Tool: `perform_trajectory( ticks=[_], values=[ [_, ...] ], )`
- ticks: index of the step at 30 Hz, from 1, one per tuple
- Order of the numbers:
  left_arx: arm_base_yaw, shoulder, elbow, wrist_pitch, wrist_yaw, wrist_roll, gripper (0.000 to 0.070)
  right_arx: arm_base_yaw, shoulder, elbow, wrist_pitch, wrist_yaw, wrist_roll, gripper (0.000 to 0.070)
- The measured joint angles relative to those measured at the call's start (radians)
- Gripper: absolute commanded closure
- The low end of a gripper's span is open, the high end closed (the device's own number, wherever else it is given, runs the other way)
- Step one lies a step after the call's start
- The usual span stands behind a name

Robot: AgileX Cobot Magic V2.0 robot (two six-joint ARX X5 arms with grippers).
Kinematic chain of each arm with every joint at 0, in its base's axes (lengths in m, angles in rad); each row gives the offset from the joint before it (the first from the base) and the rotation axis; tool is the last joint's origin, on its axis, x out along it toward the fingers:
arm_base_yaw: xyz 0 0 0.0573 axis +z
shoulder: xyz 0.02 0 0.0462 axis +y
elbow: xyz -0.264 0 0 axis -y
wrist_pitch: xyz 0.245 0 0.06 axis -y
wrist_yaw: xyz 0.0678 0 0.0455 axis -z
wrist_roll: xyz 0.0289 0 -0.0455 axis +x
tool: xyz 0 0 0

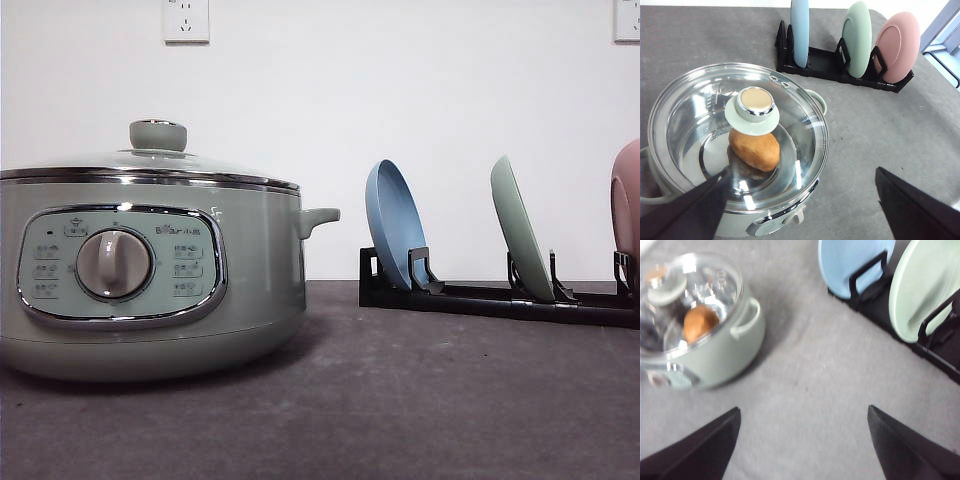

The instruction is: Transfer potato from steamer to green plate

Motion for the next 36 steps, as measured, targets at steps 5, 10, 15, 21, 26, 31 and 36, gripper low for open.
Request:
perform_trajectory(
  ticks=[5,10,15,21,26,31,36],
  values=[
    [0.000,0.000,0.000,0.000,0.000,0.000,0.0105,0.000,0.020,0.014,0.073,0.000,0.070,0.0188],
    [0.000,0.000,0.000,0.000,0.000,0.000,0.0105,0.000,0.118,0.091,0.126,0.002,0.129,0.0189],
    [0.000,0.000,0.000,0.000,0.000,0.000,0.0105,0.000,0.280,0.208,0.150,0.011,0.152,0.0189],
    [0.000,0.000,0.000,-0.001,0.000,0.000,0.0105,0.000,0.504,0.365,0.168,0.052,0.164,0.0190],
    [0.000,0.000,0.000,-0.001,0.000,0.000,0.0105,0.000,0.678,0.473,0.176,0.062,0.167,0.0192],
    [0.000,0.000,0.000,-0.001,0.000,0.000,0.0105,0.000,0.804,0.523,0.219,0.109,0.167,0.0193],
    [0.000,0.000,0.000,-0.001,0.000,0.000,0.0105,0.000,0.886,0.525,0.288,0.152,0.167,0.0217]
  ],
)
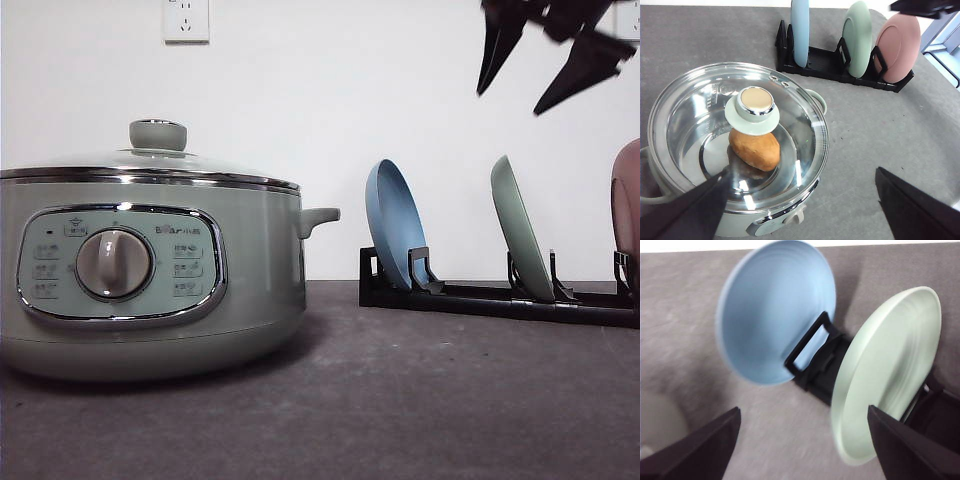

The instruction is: Transfer potato from steamer to green plate

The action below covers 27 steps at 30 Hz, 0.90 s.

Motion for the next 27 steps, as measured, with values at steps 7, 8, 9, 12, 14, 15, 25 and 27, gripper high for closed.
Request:
perform_trajectory(
  ticks=[7,8,9,12,14,15,25,27],
  values=[
    [0.000,0.000,0.000,-0.001,0.000,0.000,0.0105,0.000,0.089,0.001,0.063,0.038,0.000,0.0223],
    [0.000,0.000,0.000,-0.001,0.000,0.000,0.0105,0.000,0.100,0.001,0.068,0.044,0.000,0.0223],
    [0.000,0.000,0.000,-0.001,0.000,0.000,0.0105,0.000,0.111,0.001,0.075,0.054,0.000,0.0223],
    [0.000,0.000,0.000,-0.006,0.000,0.000,0.0105,0.000,0.135,0.001,0.100,0.057,0.001,0.0237],
    [0.000,0.000,0.000,-0.017,0.000,0.000,0.0105,0.000,0.145,0.001,0.111,0.057,0.006,0.0276],
    [0.000,0.000,0.000,-0.024,0.000,0.000,0.0105,0.000,0.148,0.001,0.115,0.057,0.008,0.0296],
    [0.000,0.000,0.000,-0.029,0.000,0.000,0.0105,0.000,0.171,0.001,0.121,0.057,0.025,0.0506],
    [0.000,0.000,0.000,-0.029,0.000,0.000,0.0105,0.000,0.171,0.001,0.121,0.057,0.026,0.0526]
  ],
)
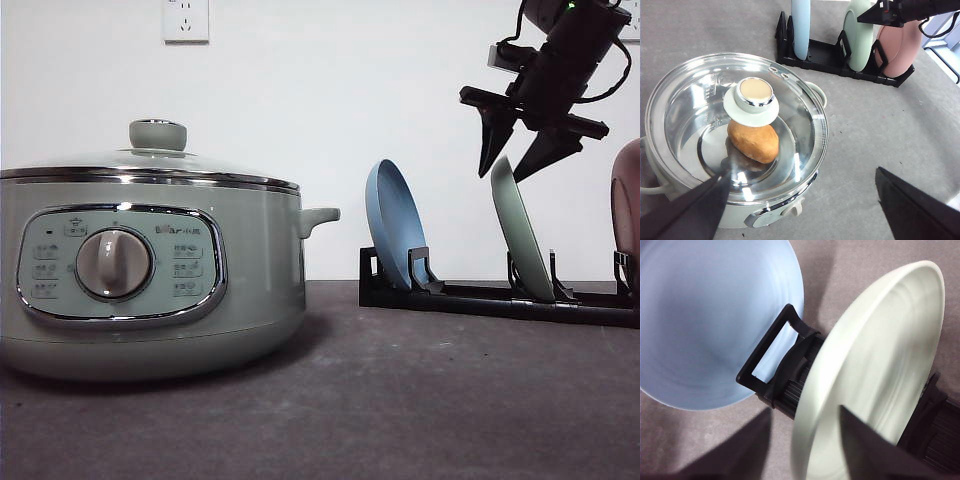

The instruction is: Transfer potato from steamer to green plate

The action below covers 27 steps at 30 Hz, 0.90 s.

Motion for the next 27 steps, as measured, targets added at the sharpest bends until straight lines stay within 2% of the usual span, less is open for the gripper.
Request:
perform_trajectory(
  ticks=[3,5,12,20,27],
  values=[
    [0.000,0.000,0.000,0.000,0.000,0.000,0.0105,0.000,0.000,0.000,0.000,0.000,0.000,0.0631],
    [0.000,0.000,0.000,0.000,0.000,0.000,0.0105,0.000,0.000,0.000,0.000,-0.001,0.000,0.0673],
    [0.000,0.000,0.000,0.000,0.000,0.000,0.0105,0.001,0.001,0.000,0.001,-0.014,0.015,0.0690],
    [0.000,0.000,0.000,0.002,0.000,0.000,0.0105,0.000,-0.006,0.000,0.002,-0.068,0.034,0.0691],
    [0.000,0.000,0.000,0.005,0.000,0.000,0.0105,0.008,-0.090,0.050,0.000,-0.102,0.043,0.0692]
  ],
)
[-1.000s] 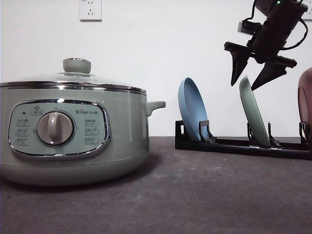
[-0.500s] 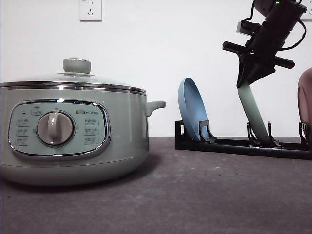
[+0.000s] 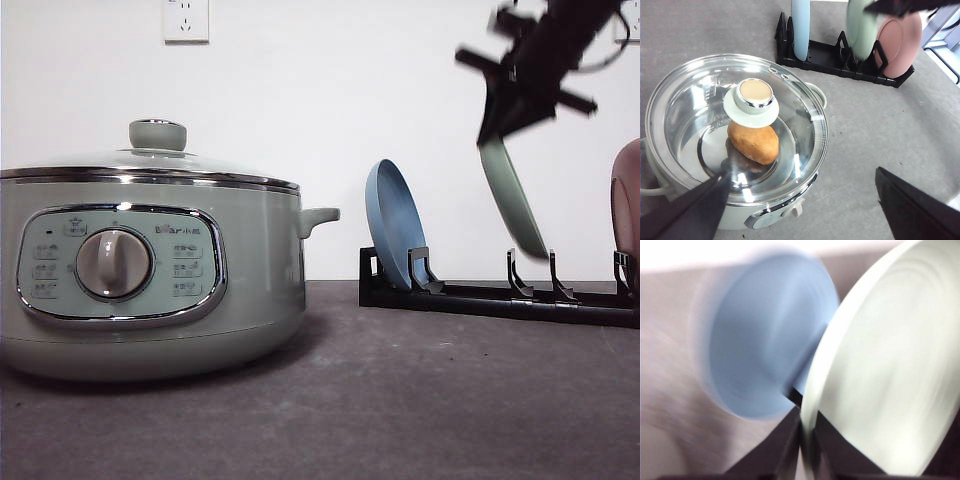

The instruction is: Transfer potato from steamer to green plate

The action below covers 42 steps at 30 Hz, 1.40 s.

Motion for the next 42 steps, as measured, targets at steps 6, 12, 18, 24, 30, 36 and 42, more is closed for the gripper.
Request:
perform_trajectory(
  ticks=[6,12,18,24,30,36,42],
  values=[
    [0.000,0.000,0.000,0.000,0.000,0.000,0.0105,0.016,-0.106,0.016,-0.027,-0.029,-0.001,0.0692],
    [0.000,0.000,0.000,0.001,0.000,0.000,0.0105,0.058,-0.183,0.016,-0.156,-0.020,-0.042,0.0693],
    [0.000,0.000,0.000,0.001,0.000,0.000,0.0105,0.162,-0.304,0.016,-0.297,0.078,-0.134,0.0693],
    [0.000,0.000,0.000,0.001,0.000,0.000,0.0105,0.299,-0.360,0.016,-0.460,0.234,-0.229,0.0693],
    [0.000,0.000,0.000,0.001,0.000,0.000,0.0105,0.462,-0.361,0.012,-0.646,0.364,-0.283,0.0694],
    [0.000,0.000,0.000,0.001,0.000,0.000,0.0105,0.626,-0.363,-0.061,-0.709,0.492,-0.291,0.0694],
    [0.000,0.000,0.000,0.001,0.000,0.000,0.0105,0.756,-0.363,-0.208,-0.705,0.567,-0.269,0.0694]
  ],
)
